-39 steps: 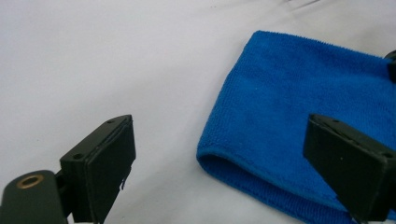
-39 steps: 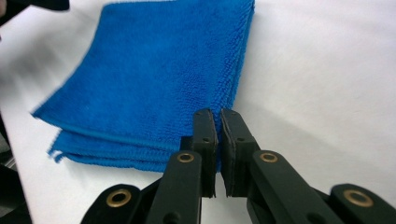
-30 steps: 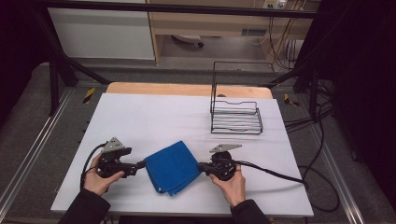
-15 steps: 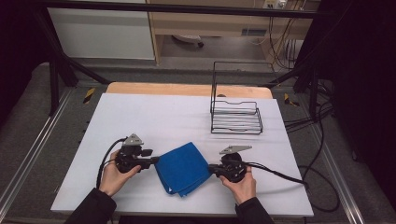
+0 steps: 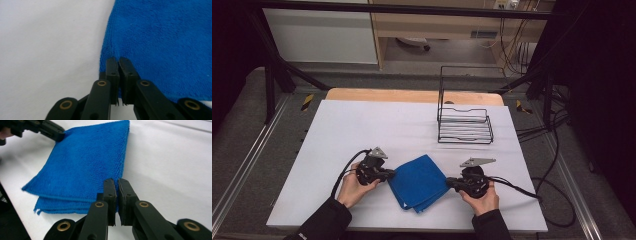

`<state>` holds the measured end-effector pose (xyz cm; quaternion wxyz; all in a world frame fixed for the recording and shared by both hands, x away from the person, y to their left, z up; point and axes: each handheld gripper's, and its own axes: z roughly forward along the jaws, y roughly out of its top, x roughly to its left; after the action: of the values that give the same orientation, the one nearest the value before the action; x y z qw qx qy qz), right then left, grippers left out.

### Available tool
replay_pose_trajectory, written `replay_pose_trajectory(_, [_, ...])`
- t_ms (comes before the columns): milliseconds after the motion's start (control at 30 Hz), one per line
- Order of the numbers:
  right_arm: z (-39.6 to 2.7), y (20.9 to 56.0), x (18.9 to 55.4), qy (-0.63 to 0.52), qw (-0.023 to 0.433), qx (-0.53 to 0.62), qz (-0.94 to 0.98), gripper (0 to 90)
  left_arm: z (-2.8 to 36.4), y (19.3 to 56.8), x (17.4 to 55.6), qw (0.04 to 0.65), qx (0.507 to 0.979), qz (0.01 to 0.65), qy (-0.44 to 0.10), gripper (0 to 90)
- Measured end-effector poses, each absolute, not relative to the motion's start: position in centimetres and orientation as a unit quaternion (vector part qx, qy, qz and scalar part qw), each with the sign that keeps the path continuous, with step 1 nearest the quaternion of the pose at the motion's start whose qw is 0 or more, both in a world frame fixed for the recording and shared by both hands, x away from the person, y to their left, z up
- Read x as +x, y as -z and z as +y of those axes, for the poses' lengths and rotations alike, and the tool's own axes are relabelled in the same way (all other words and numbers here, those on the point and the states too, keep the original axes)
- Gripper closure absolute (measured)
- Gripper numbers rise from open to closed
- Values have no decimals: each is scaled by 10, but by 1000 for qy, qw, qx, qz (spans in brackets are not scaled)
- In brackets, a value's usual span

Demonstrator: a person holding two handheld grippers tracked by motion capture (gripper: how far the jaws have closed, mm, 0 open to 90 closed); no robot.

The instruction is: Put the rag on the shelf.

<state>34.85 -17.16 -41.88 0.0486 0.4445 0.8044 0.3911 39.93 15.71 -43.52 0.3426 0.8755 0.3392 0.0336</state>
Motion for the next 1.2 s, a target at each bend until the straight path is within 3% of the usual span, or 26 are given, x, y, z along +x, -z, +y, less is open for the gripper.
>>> replay_pose_trajectory(333, [-199,411,356,-384,63,471,792,857,136,429,378,367,863,348,1,875])
replay_pose_trajectory(500, [-210,412,372,-367,81,470,799,852,120,433,365,363,864,349,-14,871])
replay_pose_trajectory(1033, [-182,440,421,-370,124,426,816,851,118,435,350,370,851,371,-32,845])
replay_pose_trajectory(1100, [-181,442,420,-371,127,425,816,817,119,435,350,366,854,368,-39,806])
replay_pose_trajectory(1200, [-182,438,414,-387,153,420,806,646,122,434,350,366,855,365,-47,715])
